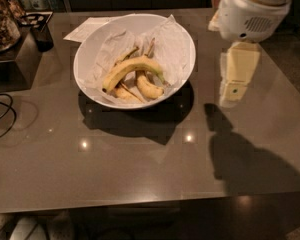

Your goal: Pick banana from white bowl

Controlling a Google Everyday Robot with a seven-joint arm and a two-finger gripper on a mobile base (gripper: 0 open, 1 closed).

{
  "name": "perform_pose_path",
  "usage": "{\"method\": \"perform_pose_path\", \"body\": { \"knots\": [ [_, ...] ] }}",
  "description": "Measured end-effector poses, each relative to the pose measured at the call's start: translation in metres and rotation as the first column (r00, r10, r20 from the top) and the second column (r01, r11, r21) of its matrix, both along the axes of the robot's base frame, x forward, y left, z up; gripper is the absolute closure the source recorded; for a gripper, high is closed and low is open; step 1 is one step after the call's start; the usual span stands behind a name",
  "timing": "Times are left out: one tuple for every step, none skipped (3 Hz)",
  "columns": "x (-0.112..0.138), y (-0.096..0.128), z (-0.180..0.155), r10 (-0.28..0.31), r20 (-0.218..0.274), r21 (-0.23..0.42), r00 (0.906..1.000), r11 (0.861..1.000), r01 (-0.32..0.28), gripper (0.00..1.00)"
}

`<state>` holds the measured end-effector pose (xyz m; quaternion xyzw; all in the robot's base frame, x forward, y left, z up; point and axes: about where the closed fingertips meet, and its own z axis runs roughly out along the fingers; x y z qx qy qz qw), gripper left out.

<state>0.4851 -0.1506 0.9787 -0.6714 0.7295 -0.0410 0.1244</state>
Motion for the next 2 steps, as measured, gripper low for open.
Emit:
{"method": "perform_pose_path", "body": {
  "knots": [
    [0.003, 0.003, 0.003, 0.001, 0.021, 0.008, 0.9998, 1.000, -0.001, 0.00],
    [0.011, 0.021, 0.012, 0.067, 0.064, 0.013, 0.9957, 0.998, -0.068, 0.00]
  ]
}}
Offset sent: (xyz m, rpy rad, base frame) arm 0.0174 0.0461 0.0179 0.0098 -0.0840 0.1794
